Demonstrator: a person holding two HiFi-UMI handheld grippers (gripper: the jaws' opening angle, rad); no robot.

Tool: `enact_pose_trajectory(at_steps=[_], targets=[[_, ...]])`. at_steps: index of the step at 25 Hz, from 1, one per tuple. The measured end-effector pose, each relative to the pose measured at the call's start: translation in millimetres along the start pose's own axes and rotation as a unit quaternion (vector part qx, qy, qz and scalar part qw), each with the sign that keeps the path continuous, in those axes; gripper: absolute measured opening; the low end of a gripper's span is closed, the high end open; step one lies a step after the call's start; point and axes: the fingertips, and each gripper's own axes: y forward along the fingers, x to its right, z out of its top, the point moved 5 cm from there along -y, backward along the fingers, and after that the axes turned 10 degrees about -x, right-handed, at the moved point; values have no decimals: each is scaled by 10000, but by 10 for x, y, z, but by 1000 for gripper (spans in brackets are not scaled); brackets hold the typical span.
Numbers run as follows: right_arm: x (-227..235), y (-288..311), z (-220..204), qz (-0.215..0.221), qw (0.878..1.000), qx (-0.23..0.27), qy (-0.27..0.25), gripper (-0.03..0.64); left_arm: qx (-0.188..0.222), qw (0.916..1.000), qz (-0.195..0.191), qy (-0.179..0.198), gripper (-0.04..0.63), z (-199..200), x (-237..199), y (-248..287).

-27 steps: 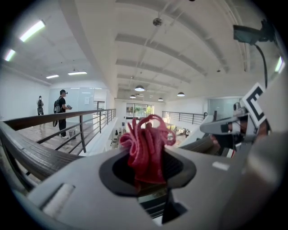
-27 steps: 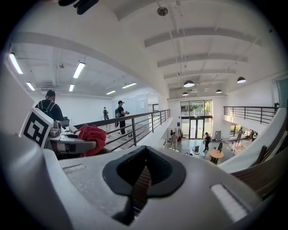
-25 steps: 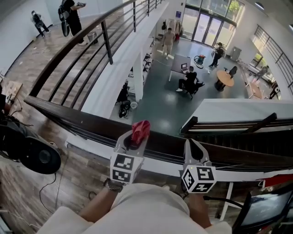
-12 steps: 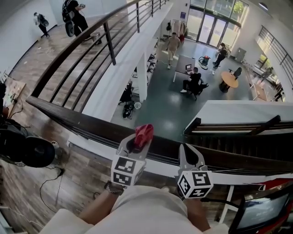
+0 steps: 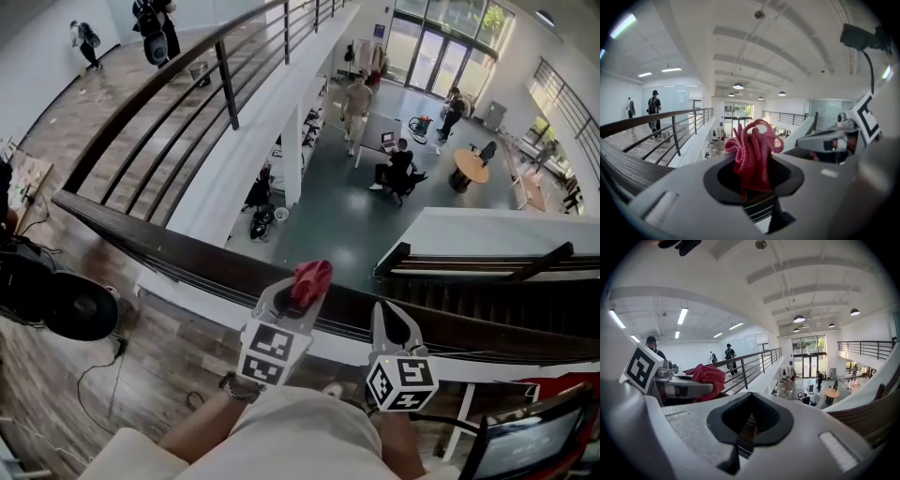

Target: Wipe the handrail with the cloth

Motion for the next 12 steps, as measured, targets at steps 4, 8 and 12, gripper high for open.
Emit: enact_pose_trajectory(at_steps=[4,8,12], targets=[[6,-37,-20,-49,10000,-3,-52,2,-42,9999,-88,64,129,12,104,20],[6,-34,-19,-46,10000,-12,-20,3,-16,9999,-111,81,129,12,106,20],[10,-20,-5,-135,9999,-40,-41,3,31,9998,-80,154,129,21,96,25]])
